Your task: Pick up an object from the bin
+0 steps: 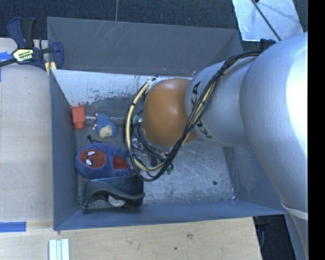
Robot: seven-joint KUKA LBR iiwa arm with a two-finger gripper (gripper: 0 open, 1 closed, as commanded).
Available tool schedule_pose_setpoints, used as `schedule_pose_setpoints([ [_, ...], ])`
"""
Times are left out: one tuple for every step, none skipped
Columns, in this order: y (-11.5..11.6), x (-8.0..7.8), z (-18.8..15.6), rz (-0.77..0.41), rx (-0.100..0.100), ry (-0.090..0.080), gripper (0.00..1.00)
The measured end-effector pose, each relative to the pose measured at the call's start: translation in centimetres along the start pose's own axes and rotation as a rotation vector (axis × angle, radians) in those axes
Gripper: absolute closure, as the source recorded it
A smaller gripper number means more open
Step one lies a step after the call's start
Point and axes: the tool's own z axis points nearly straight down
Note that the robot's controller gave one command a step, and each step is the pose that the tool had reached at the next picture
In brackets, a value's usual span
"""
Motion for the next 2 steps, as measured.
schedule_pose_setpoints([
  [0.55,-1.11,-9.91,0.164,0.002,0.052,1.0],
  [0.54,-0.89,-9.55,0.163,0.004,0.06,0.0],
])
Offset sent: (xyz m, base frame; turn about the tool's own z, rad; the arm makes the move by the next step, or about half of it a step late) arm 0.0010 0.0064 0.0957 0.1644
